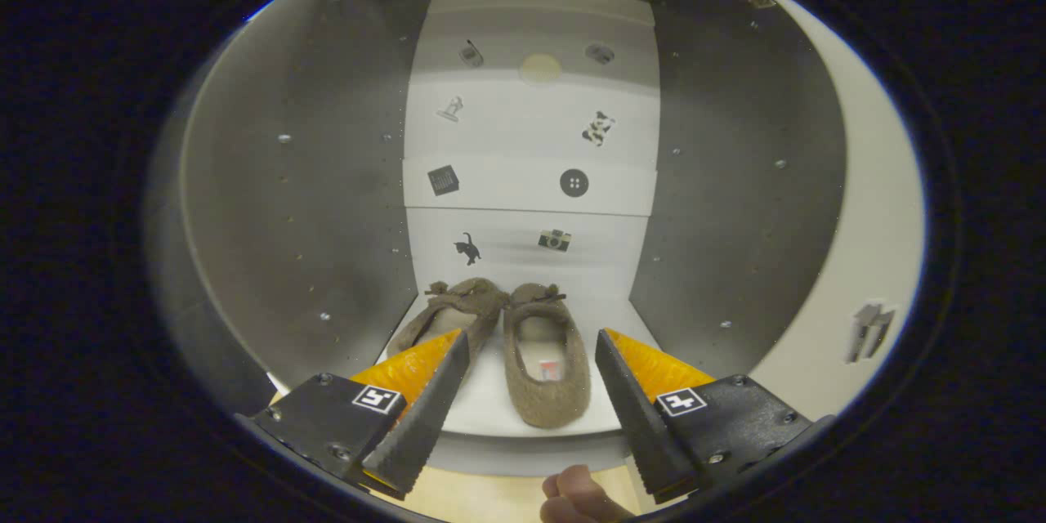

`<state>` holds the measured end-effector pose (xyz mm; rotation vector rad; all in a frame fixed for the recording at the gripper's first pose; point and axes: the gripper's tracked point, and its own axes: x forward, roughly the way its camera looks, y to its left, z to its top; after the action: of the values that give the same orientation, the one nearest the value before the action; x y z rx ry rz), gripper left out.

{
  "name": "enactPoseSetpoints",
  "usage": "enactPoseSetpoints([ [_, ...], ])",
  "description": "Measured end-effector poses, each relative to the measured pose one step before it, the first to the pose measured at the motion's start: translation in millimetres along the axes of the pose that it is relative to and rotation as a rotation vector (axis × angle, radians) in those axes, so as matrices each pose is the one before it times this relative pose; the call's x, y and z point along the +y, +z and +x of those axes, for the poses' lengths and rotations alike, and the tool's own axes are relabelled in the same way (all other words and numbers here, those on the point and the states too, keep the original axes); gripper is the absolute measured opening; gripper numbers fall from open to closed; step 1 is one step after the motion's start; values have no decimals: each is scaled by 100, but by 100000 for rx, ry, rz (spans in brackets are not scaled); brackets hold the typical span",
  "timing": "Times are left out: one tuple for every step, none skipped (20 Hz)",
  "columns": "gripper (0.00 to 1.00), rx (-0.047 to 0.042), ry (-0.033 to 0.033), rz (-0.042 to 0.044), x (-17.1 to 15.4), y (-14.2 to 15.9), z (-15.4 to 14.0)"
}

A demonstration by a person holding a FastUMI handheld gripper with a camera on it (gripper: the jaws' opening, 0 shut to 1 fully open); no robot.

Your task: Open the shoe cabinet door, grab the shoes and put them into the shoe cabinet, then close the shoe cabinet door.

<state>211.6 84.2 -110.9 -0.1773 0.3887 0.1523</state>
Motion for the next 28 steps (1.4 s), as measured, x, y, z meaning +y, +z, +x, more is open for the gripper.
enactPoseSetpoints([
  [99,-1001,2064,-125,337,128,-2251],
  [99,-1528,3023,791,422,237,-2252],
  [99,-2320,2282,2488,278,413,-2365],
  [99,-1331,750,1572,-94,143,-2526],
  [99,-1021,1506,-937,48,82,-2448],
  [100,-1869,1688,-1415,23,487,-2483],
  [100,-2363,422,-843,-339,470,-2510],
  [100,-2558,-533,5,-865,829,-2613],
  [100,-2365,162,-346,-452,468,-2365],
  [100,-2074,290,-1168,-537,362,-2444],
  [100,-2779,257,-1843,-717,661,-2400],
  [100,-3545,-12,-2137,-807,739,-2257],
  [100,-3740,-862,-1456,-1135,872,-2148],
  [100,-3206,-1214,-1109,-1304,790,-2098],
  [100,-3082,-724,-543,-1305,942,-2044],
  [100,-3014,1119,-994,-706,889,-2069],
  [100,-2756,260,-1196,-1080,959,-1680],
  [100,-1781,-1988,-851,-2032,626,-1506],
  [100,-1543,-2048,-75,-1698,551,-1414],
  [100,-1132,138,-21,-926,382,-1230],
  [100,-649,1510,699,-837,124,-1309],
  [100,-111,1545,369,-956,-48,-1269],
  [100,-1015,939,-508,-1156,-21,-1067],
  [100,-748,-1689,-719,-1844,-83,-988],
  [100,-453,-3787,-894,-2116,-335,-873],
  [100,-585,-4351,-839,-1949,-347,-812],
  [100,-163,-3835,-1183,-1842,-435,-801],
  [100,520,-2759,-825,-1307,-632,-831],
])
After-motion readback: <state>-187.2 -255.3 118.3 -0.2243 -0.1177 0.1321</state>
